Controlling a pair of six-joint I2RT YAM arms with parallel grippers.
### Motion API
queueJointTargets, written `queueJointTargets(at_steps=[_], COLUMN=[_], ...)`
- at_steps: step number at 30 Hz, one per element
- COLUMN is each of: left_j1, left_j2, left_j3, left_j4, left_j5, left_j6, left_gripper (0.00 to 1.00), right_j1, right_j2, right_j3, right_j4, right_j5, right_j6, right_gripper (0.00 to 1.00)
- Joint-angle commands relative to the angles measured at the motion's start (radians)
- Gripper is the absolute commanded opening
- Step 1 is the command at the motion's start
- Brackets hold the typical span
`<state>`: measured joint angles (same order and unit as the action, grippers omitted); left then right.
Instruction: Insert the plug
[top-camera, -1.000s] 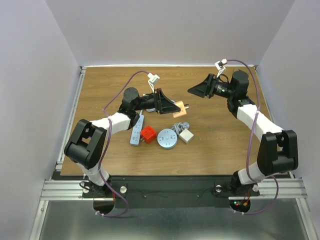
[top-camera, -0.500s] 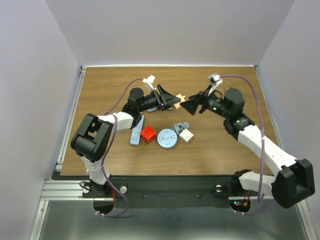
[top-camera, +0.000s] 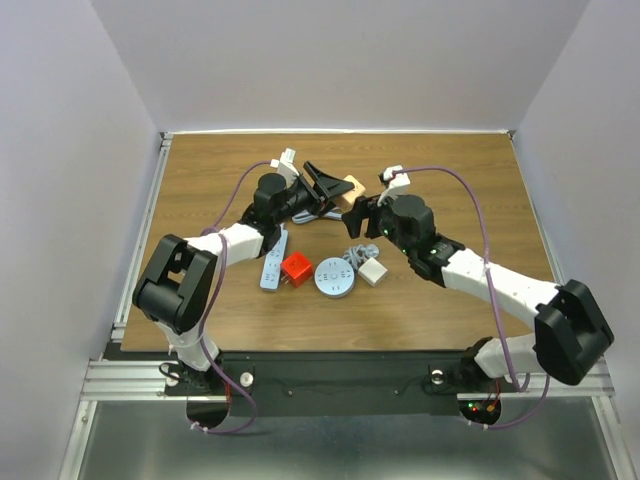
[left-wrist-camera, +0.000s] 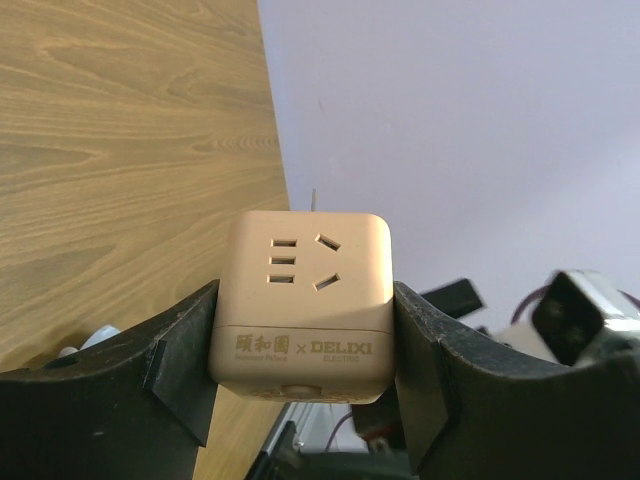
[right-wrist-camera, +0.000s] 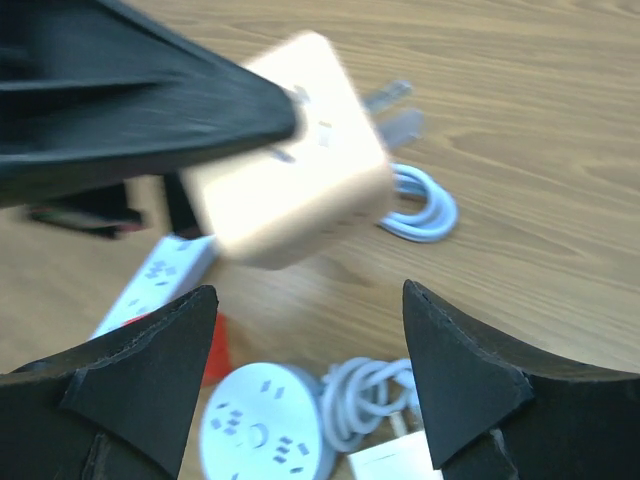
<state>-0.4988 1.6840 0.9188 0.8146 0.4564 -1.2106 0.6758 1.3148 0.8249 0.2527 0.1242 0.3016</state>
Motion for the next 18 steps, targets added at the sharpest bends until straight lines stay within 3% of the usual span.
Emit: queueJointTargets(at_steps=[1, 7, 18], left_j1=[-0.011, -0.012, -0.014], left_j2=[-0.086, -0.101, -0.090], left_j3=[0.005, -0.043, -0.031], left_j4=[0.052, 0.047, 0.047], left_j5=[-0.015, -0.010, -0.041], left_j6=[-0.020, -0.021, -0.021], left_gripper=[0.00, 0.00, 0.00], right_j1=[0.008, 0.008, 0.010], right_j2=[0.034, 0.040, 0.000], right_j3=[0.045, 0.046, 0.043], right_j4=[0.051, 0.099, 0.069], right_j5=[0.199, 0.190, 0.003], right_j6=[-0.019, -0.042, -0.018], right_gripper=[0.79, 0.79, 0.79])
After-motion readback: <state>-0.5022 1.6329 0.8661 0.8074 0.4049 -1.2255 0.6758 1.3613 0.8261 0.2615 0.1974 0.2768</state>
